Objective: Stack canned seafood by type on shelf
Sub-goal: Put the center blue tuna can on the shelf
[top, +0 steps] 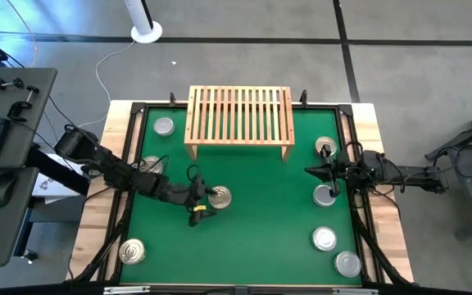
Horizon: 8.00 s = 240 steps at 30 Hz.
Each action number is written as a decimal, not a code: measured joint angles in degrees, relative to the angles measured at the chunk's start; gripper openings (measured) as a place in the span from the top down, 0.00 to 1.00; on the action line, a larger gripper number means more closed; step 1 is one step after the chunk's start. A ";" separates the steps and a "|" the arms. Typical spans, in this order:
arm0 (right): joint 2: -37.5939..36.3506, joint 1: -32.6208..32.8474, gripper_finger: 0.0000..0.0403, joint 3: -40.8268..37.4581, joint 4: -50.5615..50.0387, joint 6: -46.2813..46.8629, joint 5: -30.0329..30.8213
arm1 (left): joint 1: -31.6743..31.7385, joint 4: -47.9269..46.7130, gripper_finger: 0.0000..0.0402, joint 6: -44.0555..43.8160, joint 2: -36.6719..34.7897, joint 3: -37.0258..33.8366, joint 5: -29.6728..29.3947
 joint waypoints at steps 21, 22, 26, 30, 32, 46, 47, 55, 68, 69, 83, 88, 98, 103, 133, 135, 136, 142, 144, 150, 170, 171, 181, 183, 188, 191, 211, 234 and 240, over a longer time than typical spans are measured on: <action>43.57 13.46 0.89 4.46 32.78 -8.99 14.32 | -12.15 -24.12 0.09 -5.01 -15.97 3.74 -31.00; 46.38 13.77 0.87 6.05 32.89 -8.94 14.95 | -12.62 -23.99 0.09 -6.07 -17.36 2.57 -32.01; 56.80 14.71 0.72 12.54 32.82 -9.06 15.21 | -13.86 -23.70 0.09 -9.58 -20.77 -1.13 -34.06; 66.34 14.78 0.50 19.42 31.50 -9.14 15.21 | -14.76 -21.42 0.09 -11.29 -21.16 -3.67 -34.45; 71.43 14.75 0.38 22.93 30.43 -9.18 15.21 | -15.13 -20.29 0.09 -11.81 -21.13 -4.46 -34.45; 105.62 12.18 0.02 43.62 29.51 -8.64 14.02 | -16.33 -18.83 0.09 -15.25 -17.08 -4.89 -31.11; 107.14 11.76 0.02 44.11 29.96 -8.05 13.51 | -16.33 -18.76 0.09 -15.58 -16.22 -4.89 -30.63; 118.02 9.54 0.01 44.95 43.47 -5.92 11.94 | -16.19 -14.49 0.09 -18.46 -5.79 -4.89 -29.43; 130.11 9.64 0.01 56.52 49.46 -10.68 8.37 | -10.58 12.05 0.09 -5.01 13.24 -4.96 -23.15; 130.36 9.64 0.01 56.83 49.83 -10.71 8.03 | -10.21 13.40 0.09 -4.22 14.20 -4.97 -23.03; 133.07 9.39 0.02 58.63 54.43 -11.81 3.46 | -6.69 22.26 0.09 3.13 18.71 -4.19 -14.17; 133.36 9.29 0.02 58.75 55.47 -10.81 3.68 | -5.57 22.79 0.09 4.22 18.71 -4.19 -12.30; 133.18 10.78 0.07 57.61 57.72 -7.16 7.51 | -6.82 17.00 0.09 1.55 15.11 -4.01 -13.28; 132.79 10.76 0.07 55.52 59.89 -2.30 10.29 | -8.31 6.78 0.10 -1.64 9.57 -3.67 -15.77; 98.54 15.82 0.07 57.40 27.10 -16.63 22.05 | -20.55 -20.82 0.09 -16.47 -11.98 -4.06 -36.89; 97.81 11.92 0.07 61.63 21.72 -17.54 19.79 | -20.95 -20.80 0.09 -16.62 -11.92 -4.06 -38.15; 97.83 9.86 0.07 64.05 18.83 -17.91 18.32 | -21.05 -20.86 0.09 -16.81 -11.88 -4.06 -38.30; 103.91 -3.04 0.07 80.05 8.13 -18.49 10.25 | -21.16 -20.90 0.09 -16.86 -11.80 -4.08 -39.19; 107.36 -6.69 0.07 85.22 5.85 -18.17 8.78 | -21.16 -20.98 0.09 -16.84 -11.80 -4.08 -39.79; 118.23 -13.85 0.07 99.50 -0.24 -15.82 7.26 | -21.15 -21.16 0.09 -16.79 -11.80 -4.08 -40.61; 128.82 -21.91 0.07 111.16 -7.94 -10.13 9.59 | -21.14 -21.14 0.09 -16.34 -11.80 -4.11 -40.86; 128.82 -22.18 0.07 111.16 -8.21 -9.97 9.06 | -21.14 -21.14 0.09 -16.34 -11.80 -4.11 -40.93; 131.02 -22.08 0.04 111.27 -6.81 -9.16 6.38 | -21.11 -21.12 0.09 -16.33 -11.80 -4.11 -40.99; 131.31 -22.12 0.03 111.27 -6.45 -9.43 6.42 | -21.11 -21.09 0.09 -16.33 -11.80 -4.11 -40.99; 131.26 -22.12 0.02 111.34 -7.88 -9.38 6.36 | -21.11 -21.12 0.09 -16.34 -11.80 -4.11 -40.96; 131.22 -22.12 0.01 111.36 -8.58 -9.40 5.43 | -21.11 -21.14 0.09 -16.34 -11.80 -4.11 -40.96; 130.78 -22.03 0.01 111.32 -10.84 -7.66 5.58 | -21.11 -21.14 0.09 -16.34 -11.80 -4.11 -40.78; 130.78 -20.59 0.01 111.19 -11.50 -10.23 11.94 | -21.14 -21.16 0.09 -16.34 -11.80 -4.11 -40.64; 130.85 -20.56 0.01 111.10 -10.27 -7.76 12.44 | -21.14 -21.16 0.09 -16.34 -11.78 -4.11 -40.66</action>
